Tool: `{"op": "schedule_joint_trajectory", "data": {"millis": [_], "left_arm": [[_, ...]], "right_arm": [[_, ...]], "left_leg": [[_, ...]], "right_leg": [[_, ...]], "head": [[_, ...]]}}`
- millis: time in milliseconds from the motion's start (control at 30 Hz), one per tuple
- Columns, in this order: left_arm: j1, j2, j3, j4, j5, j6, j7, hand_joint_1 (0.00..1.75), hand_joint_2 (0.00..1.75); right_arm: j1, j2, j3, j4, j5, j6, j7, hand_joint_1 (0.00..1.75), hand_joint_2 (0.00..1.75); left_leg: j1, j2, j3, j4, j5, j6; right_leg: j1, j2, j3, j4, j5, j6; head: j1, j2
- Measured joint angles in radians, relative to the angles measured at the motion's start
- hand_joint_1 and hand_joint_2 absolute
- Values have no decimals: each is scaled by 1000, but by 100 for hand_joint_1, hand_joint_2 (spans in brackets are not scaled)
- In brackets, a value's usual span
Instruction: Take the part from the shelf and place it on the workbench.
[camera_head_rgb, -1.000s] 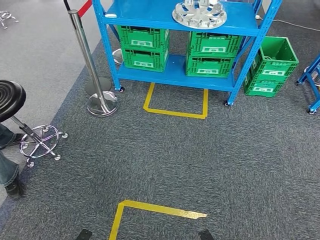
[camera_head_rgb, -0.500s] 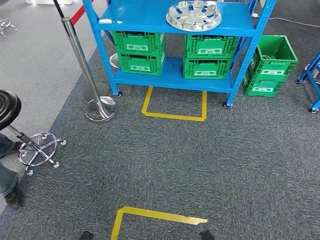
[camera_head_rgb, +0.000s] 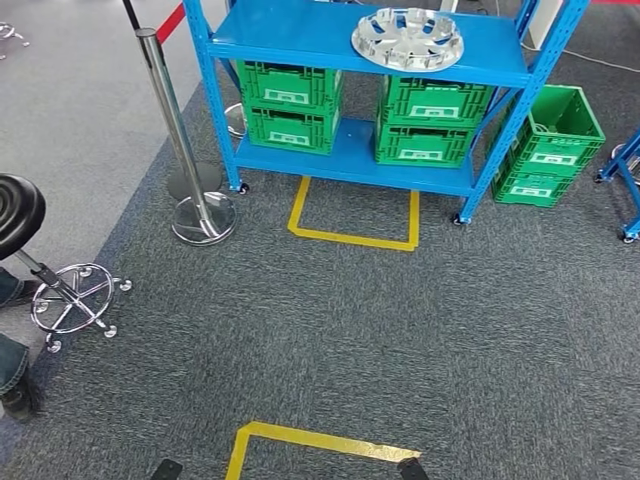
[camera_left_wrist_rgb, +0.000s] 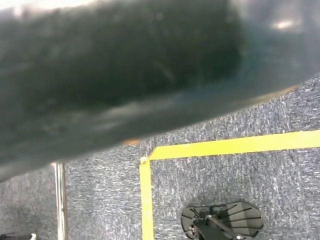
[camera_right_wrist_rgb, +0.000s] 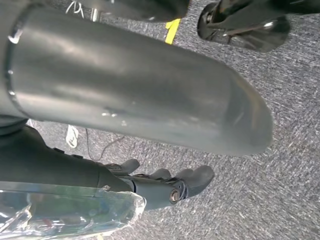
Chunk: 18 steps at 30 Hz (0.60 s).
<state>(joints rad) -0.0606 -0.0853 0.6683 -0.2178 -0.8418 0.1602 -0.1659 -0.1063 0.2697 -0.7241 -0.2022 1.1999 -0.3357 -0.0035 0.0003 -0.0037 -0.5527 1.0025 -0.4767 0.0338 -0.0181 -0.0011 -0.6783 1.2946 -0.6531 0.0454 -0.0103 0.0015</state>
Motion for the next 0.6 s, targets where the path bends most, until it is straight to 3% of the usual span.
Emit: {"op": "schedule_joint_trajectory", "data": {"millis": [33, 67, 133, 200, 300, 367, 400, 467, 500, 533, 567, 600], "left_arm": [[1, 0, 0, 0, -1, -1, 0, 0, 0], [3, 0, 0, 0, -2, -1, 0, 0, 0], [3, -2, 0, 0, -4, -2, 0, 0, 0], [0, -3, 1, 1, -5, -2, 1, 0, 0], [-3, -2, 1, 1, -6, -1, 1, 0, 0], [-4, -1, 2, 1, -7, 0, 1, 0, 0], [-5, -1, 2, 1, -7, 1, 1, 0, 0], [-4, 0, 3, 1, -7, 1, 1, 0, 0], [-3, 0, 4, 1, -7, 1, 1, 0, 0], [-1, 1, 5, 1, -7, 1, 1, 0, 0], [1, 1, 5, 1, -7, 1, 1, 0, 0], [2, 2, 5, 1, -7, 1, 1, 0, 0]], "right_arm": [[2, 0, 0, 0, 0, 0, 0, 0, 0], [2, 0, 0, 0, 0, 0, 0, 0, 0], [2, 0, -1, 0, 0, 0, 0, 0, 0], [0, -1, -1, 0, 0, 1, 1, 0, 0], [1, -1, -1, 0, -1, 1, 1, 0, 0], [0, 0, -2, 0, 0, 1, 0, 0, 0], [-1, 0, -2, 0, 0, 2, 0, 0, 0], [-1, 0, -2, 0, 0, 2, 0, 0, 0], [0, 0, -2, 0, 0, 2, 0, 0, 0], [1, 0, -2, 0, 0, 2, 0, 0, 0], [2, 0, -2, 0, 0, 2, 0, 0, 0], [2, 0, -2, 0, 0, 2, 0, 0, 0]], "left_leg": [[-3, -1, 8, 0, -6, 1], [-6, -2, 18, 0, -13, 1], [-12, -3, 38, 0, -29, -2], [-15, -3, 46, 2, -41, -9], [-13, -3, 52, 0, -51, -24], [-11, -2, 40, 38, -76, -37], [-7, -2, 16, 86, -98, -44], [2, -2, -63, 217, -142, -57], [7, -1, -98, 264, -146, -62], [12, -1, -118, 278, -128, -66], [16, -1, -119, 254, -90, -69], [18, 0, -101, 196, -39, -71]], "right_leg": [[2, 0, -15, 4, 21, -3], [4, 0, -8, -33, 63, -8], [11, 0, 41, -167, 153, -25], [17, 0, 81, -252, 185, -39], [18, 2, 94, -271, 177, -49], [12, 2, 110, -284, 174, -57], [9, 1, 119, -289, 172, -61], [8, 0, 131, -291, 162, -64], [7, 0, 137, -291, 156, -63], [6, 1, 145, -291, 150, -61], [5, 2, 155, -291, 143, -59], [4, 3, 166, -291, 136, -55]], "head": [[0, 0], [0, 0], [0, 0], [-2, 0], [-3, 0], [-8, 0], [-11, 0], [-16, 0], [-15, 0], [-15, 0], [-15, 0], [-15, 0]]}}
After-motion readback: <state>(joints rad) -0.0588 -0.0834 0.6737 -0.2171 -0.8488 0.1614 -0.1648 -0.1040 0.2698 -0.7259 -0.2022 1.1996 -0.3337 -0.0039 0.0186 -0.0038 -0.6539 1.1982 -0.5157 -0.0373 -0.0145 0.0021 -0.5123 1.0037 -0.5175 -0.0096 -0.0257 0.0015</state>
